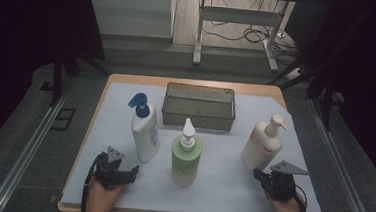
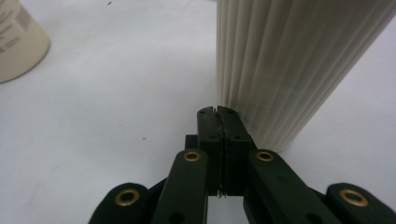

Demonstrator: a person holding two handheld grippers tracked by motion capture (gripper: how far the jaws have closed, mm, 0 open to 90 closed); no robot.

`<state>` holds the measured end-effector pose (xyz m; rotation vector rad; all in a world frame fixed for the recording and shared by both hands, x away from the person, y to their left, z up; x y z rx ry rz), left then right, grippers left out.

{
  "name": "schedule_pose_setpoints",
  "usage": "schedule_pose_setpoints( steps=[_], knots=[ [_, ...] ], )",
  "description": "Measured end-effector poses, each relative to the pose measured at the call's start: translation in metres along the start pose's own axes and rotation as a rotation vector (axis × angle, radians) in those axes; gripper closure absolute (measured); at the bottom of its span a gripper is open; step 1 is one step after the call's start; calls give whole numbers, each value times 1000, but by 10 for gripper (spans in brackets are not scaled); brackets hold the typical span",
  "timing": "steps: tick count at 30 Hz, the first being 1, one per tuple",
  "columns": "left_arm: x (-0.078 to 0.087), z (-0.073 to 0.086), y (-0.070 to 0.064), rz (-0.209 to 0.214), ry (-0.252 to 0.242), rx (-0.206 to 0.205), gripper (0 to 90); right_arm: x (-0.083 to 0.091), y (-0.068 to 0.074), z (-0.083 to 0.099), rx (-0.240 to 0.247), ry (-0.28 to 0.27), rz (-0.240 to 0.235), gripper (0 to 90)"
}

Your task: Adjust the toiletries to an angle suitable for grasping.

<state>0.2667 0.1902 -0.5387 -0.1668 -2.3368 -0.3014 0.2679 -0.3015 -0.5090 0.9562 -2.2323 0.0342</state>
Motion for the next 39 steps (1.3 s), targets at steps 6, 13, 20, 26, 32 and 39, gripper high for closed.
schedule_pose_setpoints(
  steps=[6, 13, 20, 26, 32, 39],
  knots=[
    [0, 0, 0, 0, 0, 0, 124, 0, -8, -1, -9, -3, 15, 867],
    [0, 0, 0, 0, 0, 0, 124, 3, -3, -2, 2, 1, 2, 808],
    [0, 0, 0, -1, -1, -1, 124, 11, 1, 0, 5, 6, -6, 686],
    [0, 0, 0, -1, 0, -3, 124, 20, 2, 2, -10, 6, -10, 554],
    [0, 0, 0, -1, 0, -3, 124, 31, 0, -2, -17, -14, 2, 455],
    [0, 0, 0, -1, -1, 0, 124, 39, -2, -17, -5, -31, 17, 367]
  ],
)
Point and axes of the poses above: each handheld gripper's, and its own axes: x roughly backward along the jaws, z roughly out of its underside, y roughly to its left, the point moved 2 cm from there along -x, roughly forward along the jaws, and after that the axes turned 15 degrees about -z, right-handed, at the moved point
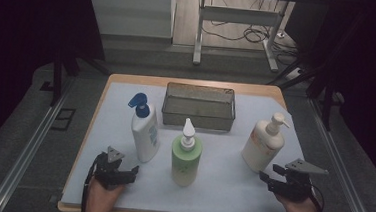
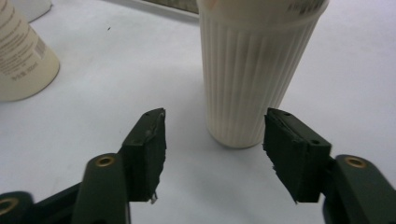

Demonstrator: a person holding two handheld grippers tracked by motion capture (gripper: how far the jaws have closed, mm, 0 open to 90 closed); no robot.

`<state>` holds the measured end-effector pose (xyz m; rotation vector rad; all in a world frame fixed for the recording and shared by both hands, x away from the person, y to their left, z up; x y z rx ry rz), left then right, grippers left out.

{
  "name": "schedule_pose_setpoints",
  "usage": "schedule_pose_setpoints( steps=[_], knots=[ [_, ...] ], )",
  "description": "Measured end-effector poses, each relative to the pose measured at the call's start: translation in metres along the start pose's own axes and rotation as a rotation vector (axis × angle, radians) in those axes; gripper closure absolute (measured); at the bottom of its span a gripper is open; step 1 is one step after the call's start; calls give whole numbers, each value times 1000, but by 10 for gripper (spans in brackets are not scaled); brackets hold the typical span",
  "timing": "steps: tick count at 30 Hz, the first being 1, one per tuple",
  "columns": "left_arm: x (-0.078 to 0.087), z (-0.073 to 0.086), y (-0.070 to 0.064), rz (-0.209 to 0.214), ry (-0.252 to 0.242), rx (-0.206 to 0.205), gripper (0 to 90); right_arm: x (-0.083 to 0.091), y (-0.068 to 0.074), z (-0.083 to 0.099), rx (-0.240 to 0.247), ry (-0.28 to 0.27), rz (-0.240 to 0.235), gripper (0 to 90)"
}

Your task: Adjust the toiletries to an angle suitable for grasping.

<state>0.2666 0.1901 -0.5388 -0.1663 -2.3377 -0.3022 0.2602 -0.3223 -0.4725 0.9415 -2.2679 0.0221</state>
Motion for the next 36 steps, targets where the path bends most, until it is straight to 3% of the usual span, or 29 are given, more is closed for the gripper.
schedule_pose_setpoints(
  steps=[20, 36],
  knots=[
    [0, 0, 0, 1, 1, -1, 124, -3, -9, -36, 10, -24, 23, 233],
    [0, 0, 0, 2, 2, -3, 124, -14, -11, -67, 31, -30, 40, 245]
  ],
)
Point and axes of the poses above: each handheld gripper's, and its own axes: x roughly backward along the jaws, z roughly out of its underside, y roughly to its left, the point moved 2 cm from there along -x, roughly forward along the jaws, and after that the axes turned 15 degrees about -z, right-handed, at the moved point
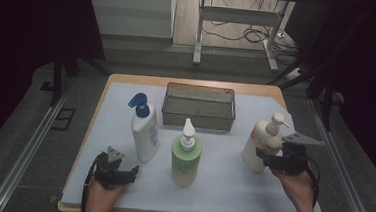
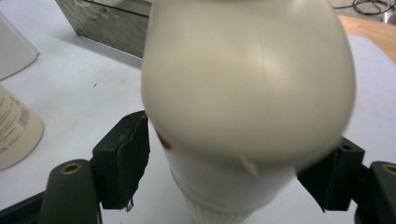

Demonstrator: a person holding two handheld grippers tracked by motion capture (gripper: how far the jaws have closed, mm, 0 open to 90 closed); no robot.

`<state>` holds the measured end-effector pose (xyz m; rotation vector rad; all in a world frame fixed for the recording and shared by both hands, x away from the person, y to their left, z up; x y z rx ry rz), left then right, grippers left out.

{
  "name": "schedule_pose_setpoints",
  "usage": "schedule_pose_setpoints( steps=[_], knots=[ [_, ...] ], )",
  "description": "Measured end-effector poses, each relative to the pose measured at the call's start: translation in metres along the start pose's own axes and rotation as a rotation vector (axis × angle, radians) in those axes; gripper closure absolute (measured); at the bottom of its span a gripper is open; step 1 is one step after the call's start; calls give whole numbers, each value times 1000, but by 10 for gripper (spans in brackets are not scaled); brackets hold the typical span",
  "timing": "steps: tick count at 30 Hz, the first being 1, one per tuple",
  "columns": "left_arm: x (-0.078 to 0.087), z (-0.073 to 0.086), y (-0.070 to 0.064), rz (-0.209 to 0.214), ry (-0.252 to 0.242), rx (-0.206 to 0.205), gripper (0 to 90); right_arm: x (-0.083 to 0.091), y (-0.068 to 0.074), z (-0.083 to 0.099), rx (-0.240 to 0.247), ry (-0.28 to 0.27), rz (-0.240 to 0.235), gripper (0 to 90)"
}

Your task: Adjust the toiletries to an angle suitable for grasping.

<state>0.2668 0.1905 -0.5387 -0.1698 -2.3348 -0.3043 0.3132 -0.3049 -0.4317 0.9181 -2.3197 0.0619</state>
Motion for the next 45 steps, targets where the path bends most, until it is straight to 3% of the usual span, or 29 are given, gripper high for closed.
schedule_pose_setpoints(
  steps=[14, 23, 29, 45],
  knots=[
    [0, 0, 0, 0, 0, 0, 124, -8, -2, -16, 10, -6, 26, 334],
    [0, 0, 0, 0, -1, 2, 124, -7, 1, -18, 23, 25, 34, 364],
    [0, 0, 0, 0, 0, 2, 124, -6, 8, -22, 24, 32, -3, 365],
    [0, 0, 0, 0, 0, 3, 123, -9, 27, -53, 59, 6, -58, 365]
  ],
)
Point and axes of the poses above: each handheld gripper's, and its own axes: x roughly backward along the jaws, z roughly out of its underside, y roughly to its left, the point moved 2 cm from there along -x, roughly forward along the jaws, and after that the axes turned 15 degrees about -z, right-handed, at the moved point
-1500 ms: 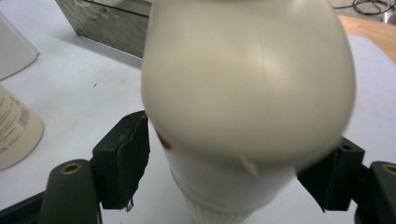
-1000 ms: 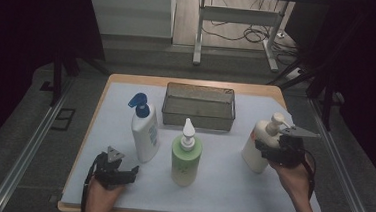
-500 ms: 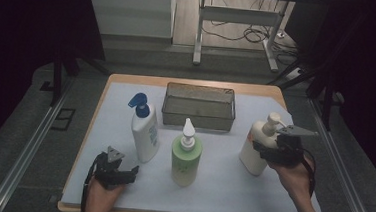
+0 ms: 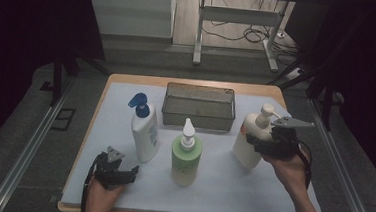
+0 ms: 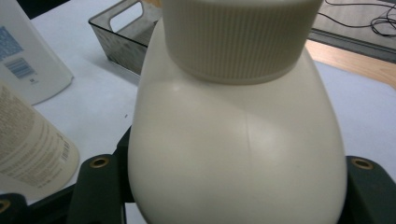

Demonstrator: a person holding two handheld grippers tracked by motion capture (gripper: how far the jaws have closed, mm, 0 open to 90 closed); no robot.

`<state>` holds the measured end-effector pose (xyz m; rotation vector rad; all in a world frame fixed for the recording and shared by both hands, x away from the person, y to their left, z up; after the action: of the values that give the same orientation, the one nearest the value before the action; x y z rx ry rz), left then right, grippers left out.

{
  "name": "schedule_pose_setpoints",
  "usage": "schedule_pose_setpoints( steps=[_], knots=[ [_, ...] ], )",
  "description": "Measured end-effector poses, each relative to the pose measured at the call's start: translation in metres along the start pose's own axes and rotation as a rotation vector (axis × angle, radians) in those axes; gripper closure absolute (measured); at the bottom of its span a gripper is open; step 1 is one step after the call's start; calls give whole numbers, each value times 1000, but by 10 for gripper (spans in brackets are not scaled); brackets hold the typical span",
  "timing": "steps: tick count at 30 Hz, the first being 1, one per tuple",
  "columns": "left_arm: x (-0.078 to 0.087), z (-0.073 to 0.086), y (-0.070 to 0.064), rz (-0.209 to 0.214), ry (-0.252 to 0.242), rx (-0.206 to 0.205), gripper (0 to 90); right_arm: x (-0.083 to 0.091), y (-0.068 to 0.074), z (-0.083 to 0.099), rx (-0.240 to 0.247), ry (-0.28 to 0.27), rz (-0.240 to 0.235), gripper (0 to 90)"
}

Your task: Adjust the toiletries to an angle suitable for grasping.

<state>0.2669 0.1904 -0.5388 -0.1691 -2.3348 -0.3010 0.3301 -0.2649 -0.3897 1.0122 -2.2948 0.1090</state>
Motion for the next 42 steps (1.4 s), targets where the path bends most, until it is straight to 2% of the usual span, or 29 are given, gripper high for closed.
schedule_pose_setpoints(
  steps=[7, 11, 20, 29, 42],
  knots=[
    [0, 0, 0, 0, 0, 0, 124, -5, 7, -16, -10, -5, -44, 365],
    [0, 0, 0, 1, 1, -2, 123, -11, 10, -27, 11, -3, -44, 365],
    [0, 0, 0, 1, 2, -2, 124, -23, 16, -48, 20, 2, -66, 366],
    [0, 0, 0, 1, 2, -2, 123, -30, 23, -69, 34, -12, -80, 367],
    [0, 0, 0, 2, 2, -1, 123, -45, 28, -92, 45, -19, -72, 367]
  ],
)
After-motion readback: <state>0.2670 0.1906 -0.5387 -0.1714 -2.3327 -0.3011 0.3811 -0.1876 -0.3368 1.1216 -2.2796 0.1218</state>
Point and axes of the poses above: each handheld gripper's, and its own axes: x roughly backward along the jaws, z roughly out of its underside, y roughly to its left, the point moved 2 cm from there along -x, roughly forward along the jaws, and after that the axes turned 15 degrees about -z, right-handed, at the moved point
